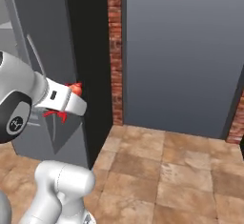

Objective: Place one eggplant and one fish in each tupperware on the nearby counter, to pack two identical lunches.

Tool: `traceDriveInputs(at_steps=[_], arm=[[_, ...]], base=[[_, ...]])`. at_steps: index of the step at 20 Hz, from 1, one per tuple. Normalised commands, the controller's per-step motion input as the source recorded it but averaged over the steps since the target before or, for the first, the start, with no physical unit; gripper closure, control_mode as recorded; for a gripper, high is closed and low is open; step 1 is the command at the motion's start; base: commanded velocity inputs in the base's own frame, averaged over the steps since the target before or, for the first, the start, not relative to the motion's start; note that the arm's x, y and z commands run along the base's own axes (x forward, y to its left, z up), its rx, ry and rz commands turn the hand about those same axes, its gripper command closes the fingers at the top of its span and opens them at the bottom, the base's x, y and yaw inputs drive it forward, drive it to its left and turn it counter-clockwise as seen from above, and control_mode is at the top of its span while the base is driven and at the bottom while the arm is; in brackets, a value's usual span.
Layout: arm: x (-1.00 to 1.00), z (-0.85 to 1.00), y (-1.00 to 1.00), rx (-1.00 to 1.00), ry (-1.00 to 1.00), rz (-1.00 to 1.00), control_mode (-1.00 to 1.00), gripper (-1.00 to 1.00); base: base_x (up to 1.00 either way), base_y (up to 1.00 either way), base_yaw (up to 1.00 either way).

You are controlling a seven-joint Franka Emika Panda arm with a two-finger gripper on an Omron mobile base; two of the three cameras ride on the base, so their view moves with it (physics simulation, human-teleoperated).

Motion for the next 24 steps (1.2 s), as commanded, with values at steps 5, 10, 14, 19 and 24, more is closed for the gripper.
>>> traceDriveInputs(at_steps=[5, 10, 14, 19, 24], arm=[[0.0, 0.0, 0.0, 0.0, 0.0, 0.0, 1.0, 1.0], [0.0, 0.0, 0.0, 0.0, 0.0, 0.0, 1.0, 1.0], [0.0, 0.0, 0.0, 0.0, 0.0, 0.0, 1.0, 1.0], [0.0, 0.0, 0.0, 0.0, 0.0, 0.0, 1.0, 1.0], [0.0, 0.0, 0.0, 0.0, 0.0, 0.0, 1.0, 1.0]], base=[[-0.23, -0.86, 0.46], [-0.58, -0.4, 0.68], [-0.58, -0.32, 0.78], [-0.63, -0.31, 0.76], [-0.75, -0.31, 0.72]])
